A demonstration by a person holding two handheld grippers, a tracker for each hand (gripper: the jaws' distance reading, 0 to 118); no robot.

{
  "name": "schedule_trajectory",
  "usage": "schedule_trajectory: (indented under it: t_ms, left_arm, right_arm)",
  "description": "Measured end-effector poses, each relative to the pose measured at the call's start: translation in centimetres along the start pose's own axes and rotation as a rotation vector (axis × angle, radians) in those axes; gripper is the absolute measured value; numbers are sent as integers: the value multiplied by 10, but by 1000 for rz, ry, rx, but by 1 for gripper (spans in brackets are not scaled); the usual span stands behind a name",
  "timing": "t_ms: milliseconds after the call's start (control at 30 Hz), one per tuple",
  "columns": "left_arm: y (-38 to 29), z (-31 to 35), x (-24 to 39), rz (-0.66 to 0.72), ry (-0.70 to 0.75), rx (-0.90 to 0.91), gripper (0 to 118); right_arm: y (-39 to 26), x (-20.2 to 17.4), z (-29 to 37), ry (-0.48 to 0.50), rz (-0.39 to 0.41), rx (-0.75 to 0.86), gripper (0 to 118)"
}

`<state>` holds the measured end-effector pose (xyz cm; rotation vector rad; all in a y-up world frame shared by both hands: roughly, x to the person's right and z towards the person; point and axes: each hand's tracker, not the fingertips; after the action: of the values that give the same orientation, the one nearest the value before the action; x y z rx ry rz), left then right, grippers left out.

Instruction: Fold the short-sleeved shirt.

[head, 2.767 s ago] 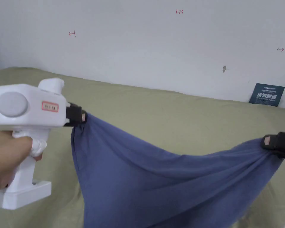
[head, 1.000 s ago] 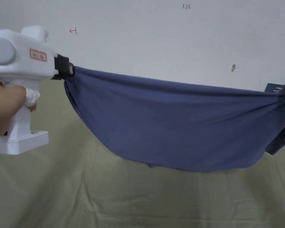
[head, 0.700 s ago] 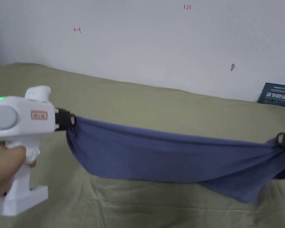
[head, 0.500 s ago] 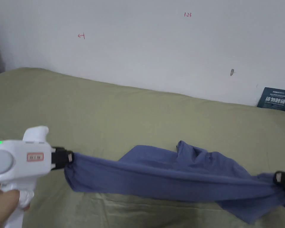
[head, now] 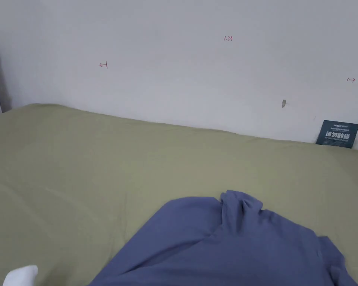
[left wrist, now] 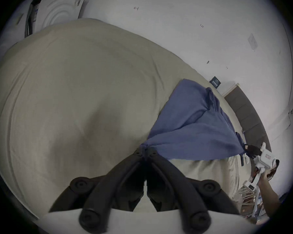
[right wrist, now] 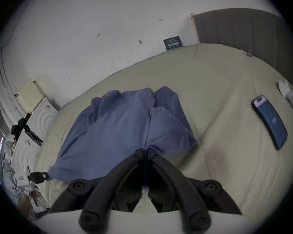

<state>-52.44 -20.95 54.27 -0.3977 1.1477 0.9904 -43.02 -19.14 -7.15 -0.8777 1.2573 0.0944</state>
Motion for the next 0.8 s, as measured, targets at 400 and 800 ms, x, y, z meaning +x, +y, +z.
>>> schedule_trajectory:
  t_ms: [400, 800]
  left_arm:
    - [-26, 20, -3, 25, 18, 24, 14]
    - [-1, 92, 95, -378, 74, 527, 98]
  right_arm:
    - [-34, 12, 21, -39, -137, 25, 5]
    - [-14, -85, 108, -60, 411, 424, 108]
